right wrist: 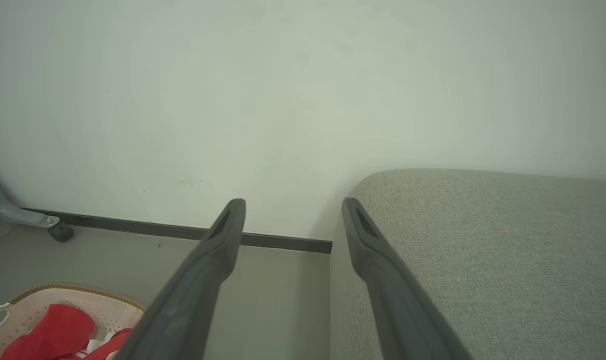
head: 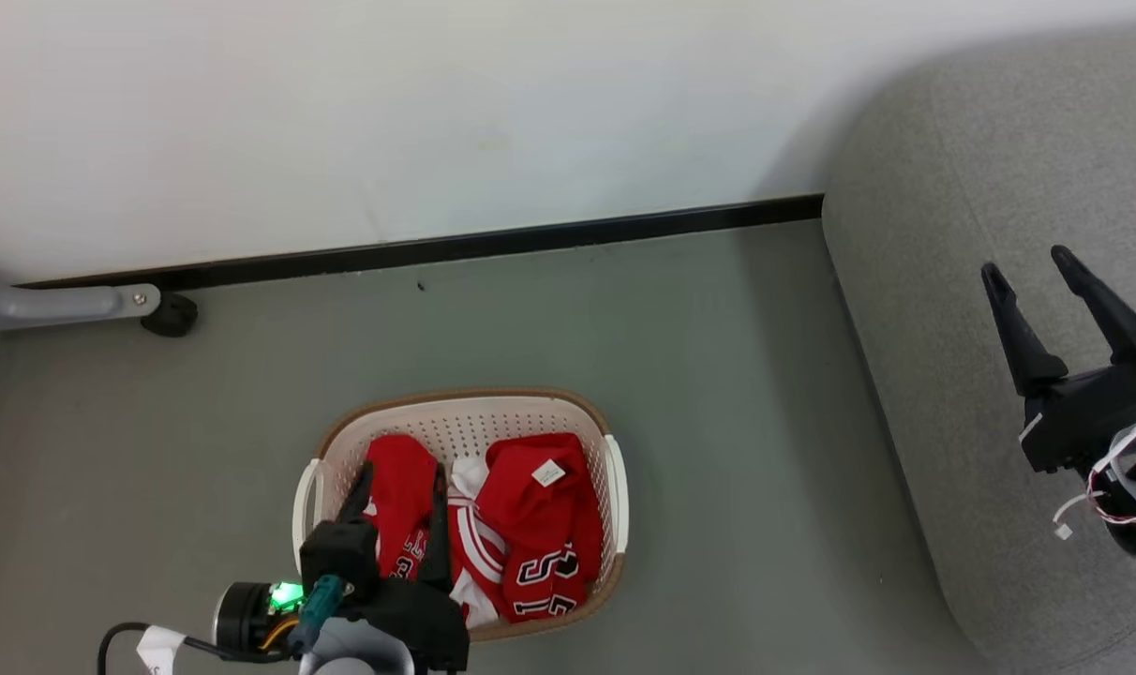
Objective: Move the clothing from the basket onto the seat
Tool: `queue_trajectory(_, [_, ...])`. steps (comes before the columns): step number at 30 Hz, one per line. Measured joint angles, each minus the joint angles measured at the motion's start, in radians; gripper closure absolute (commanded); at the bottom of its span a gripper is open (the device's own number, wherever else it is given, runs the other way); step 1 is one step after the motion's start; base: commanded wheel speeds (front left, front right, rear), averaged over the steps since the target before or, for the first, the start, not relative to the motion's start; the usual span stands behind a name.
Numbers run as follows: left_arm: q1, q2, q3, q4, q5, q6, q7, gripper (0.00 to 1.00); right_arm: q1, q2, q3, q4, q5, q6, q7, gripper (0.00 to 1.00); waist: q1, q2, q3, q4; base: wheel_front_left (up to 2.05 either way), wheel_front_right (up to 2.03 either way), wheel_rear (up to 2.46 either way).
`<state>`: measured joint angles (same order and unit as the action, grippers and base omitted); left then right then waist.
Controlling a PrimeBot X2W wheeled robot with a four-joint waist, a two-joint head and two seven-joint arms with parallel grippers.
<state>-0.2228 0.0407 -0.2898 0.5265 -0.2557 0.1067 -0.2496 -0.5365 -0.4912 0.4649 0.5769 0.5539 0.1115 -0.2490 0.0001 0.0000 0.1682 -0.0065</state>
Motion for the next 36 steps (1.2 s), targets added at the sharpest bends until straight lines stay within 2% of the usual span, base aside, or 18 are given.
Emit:
queue_trajectory(6, [-0.049, 0.002, -0.149, -0.011, -0.132, 0.009, 0.000, 0.00, -0.025, -0.037, -0.032, -0.078, -0.001, 0.003, 0.000, 0.00, 0.0001, 0.0001, 0.082, -0.008, 0.00, 0.00, 0.00])
queue_trajectory(13, [-0.126, 0.001, -0.252, -0.006, -0.252, 0.017, 0.000, 0.00, -0.050, -0.083, -0.078, -0.171, -0.008, 0.009, 0.000, 0.00, 0.0001, 0.0001, 0.183, -0.019, 0.00, 0.00, 0.00])
queue_trajectory(23, [-0.261, 0.000, -0.270, 0.071, -0.375, 0.017, 0.000, 0.00, -0.087, -0.143, -0.121, -0.329, -0.010, 0.012, -0.001, 0.00, 0.0002, 0.0001, 0.330, -0.038, 0.00, 0.00, 0.00])
queue_trajectory(32, [-0.438, -0.003, -0.209, 0.209, -0.375, 0.017, 0.000, 0.00, -0.109, -0.187, -0.147, -0.485, -0.002, 0.012, -0.008, 0.00, 0.0001, 0.0001, 0.464, -0.055, 0.00, 0.00, 0.00])
queue_trajectory(36, [-0.506, -0.003, -0.188, 0.271, -0.359, 0.017, 0.000, 0.00, -0.111, -0.194, -0.158, -0.509, 0.008, 0.012, -0.008, 0.00, 0.0001, 0.0001, 0.509, -0.060, 0.00, 0.00, 0.00])
